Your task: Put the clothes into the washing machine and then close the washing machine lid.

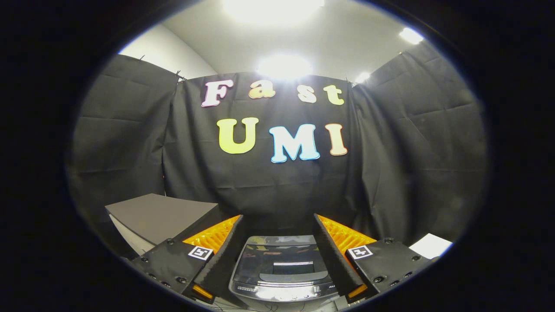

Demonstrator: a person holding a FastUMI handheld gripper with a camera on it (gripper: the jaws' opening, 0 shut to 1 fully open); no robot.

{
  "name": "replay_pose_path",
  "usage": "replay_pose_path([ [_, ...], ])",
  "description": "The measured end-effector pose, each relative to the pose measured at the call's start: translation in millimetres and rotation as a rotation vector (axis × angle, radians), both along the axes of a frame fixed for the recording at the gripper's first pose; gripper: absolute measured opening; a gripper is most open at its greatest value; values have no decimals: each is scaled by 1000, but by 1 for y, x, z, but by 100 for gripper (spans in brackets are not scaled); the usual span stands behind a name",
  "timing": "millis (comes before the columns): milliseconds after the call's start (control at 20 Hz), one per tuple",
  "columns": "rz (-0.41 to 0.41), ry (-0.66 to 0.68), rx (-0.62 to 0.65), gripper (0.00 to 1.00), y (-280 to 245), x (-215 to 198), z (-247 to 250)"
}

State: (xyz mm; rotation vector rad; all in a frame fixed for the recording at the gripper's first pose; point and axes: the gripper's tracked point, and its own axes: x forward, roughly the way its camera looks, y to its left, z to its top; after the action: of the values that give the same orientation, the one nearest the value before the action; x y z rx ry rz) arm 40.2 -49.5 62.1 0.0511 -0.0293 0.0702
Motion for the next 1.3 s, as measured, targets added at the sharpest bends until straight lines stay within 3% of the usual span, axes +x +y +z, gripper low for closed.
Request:
replay_pose_path([
  [600, 8, -85, -27, 97, 12, -41, 21],
  [1300, 18, -78, -32, 97, 18, -44, 16],
])
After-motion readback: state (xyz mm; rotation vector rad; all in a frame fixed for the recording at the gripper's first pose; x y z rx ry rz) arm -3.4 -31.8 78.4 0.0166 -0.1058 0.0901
